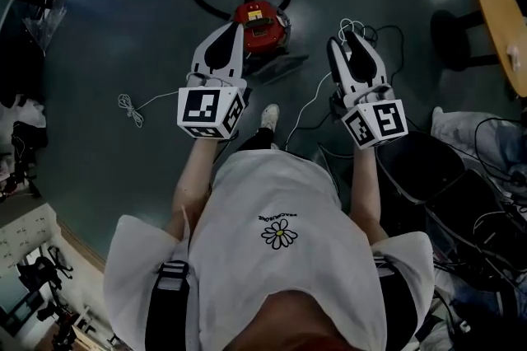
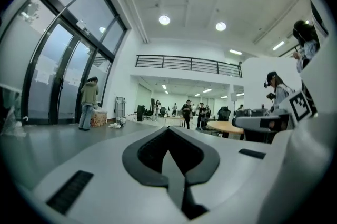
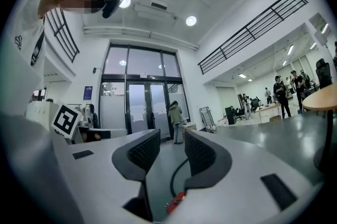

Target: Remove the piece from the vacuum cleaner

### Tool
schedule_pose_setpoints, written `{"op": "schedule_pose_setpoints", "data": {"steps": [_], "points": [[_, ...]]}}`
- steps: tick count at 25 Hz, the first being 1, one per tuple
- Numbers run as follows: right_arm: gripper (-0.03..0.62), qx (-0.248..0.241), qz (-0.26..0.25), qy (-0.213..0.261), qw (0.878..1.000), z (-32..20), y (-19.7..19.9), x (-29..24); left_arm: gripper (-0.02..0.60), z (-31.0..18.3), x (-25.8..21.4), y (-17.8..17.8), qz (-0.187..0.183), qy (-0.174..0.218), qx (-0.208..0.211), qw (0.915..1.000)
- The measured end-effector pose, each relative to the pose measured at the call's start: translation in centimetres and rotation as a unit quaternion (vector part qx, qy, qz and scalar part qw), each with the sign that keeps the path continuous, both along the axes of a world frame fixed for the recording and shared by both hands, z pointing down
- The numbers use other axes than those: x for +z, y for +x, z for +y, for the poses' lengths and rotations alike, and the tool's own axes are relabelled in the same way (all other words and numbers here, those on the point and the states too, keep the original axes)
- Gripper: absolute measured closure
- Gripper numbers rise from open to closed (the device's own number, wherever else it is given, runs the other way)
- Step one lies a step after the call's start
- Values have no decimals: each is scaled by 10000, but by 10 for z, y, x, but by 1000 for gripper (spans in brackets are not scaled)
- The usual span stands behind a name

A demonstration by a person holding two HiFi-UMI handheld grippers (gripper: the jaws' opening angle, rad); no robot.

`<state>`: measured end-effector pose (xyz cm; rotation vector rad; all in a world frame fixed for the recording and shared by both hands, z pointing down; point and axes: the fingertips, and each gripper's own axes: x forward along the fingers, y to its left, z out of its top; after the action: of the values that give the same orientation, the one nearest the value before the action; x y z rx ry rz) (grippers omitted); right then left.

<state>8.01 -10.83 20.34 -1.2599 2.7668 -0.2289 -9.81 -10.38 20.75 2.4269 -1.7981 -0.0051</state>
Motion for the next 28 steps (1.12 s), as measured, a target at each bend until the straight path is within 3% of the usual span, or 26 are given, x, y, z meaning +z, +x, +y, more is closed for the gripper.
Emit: {"op": "schedule_pose_setpoints", "data": {"steps": [3,5,9,11,13,18,20,24,26,28], "points": [[463,-51,387,-187,9991,-38,-10,20,578,-42,32,-5,-696,-229,109,9973],[463,-44,636,-324,9974,-60,-14,40,578,-68,67,-8,-901,-605,210,9939],[463,-181,1279,-633,9896,-98,-24,98,578,-117,156,-8,-1420,-1410,517,9784],[463,-544,1797,-911,9780,-110,-32,141,578,-134,205,-1,-1696,-1726,761,9673],[464,-990,2421,-1145,9584,-116,-42,187,578,-146,254,6,-1913,-2025,1029,9549],[464,-1934,3811,-1309,8946,-124,-57,320,578,-173,384,14,-2705,-2770,1582,9083],[464,-2398,4414,-1325,8544,-126,-61,384,578,-187,436,14,-3071,-2996,1799,8852],[462,-3413,4991,-2136,7673,-94,-56,500,578,-176,513,22,-3414,-3548,2356,8379],[462,-3750,5455,-2023,7218,-88,-48,538,578,-168,533,26,-3553,-3676,2528,8214],[462,-3811,5808,-1884,6942,-93,-42,566,578,-165,548,26,-3706,-3728,2632,8090]]}}
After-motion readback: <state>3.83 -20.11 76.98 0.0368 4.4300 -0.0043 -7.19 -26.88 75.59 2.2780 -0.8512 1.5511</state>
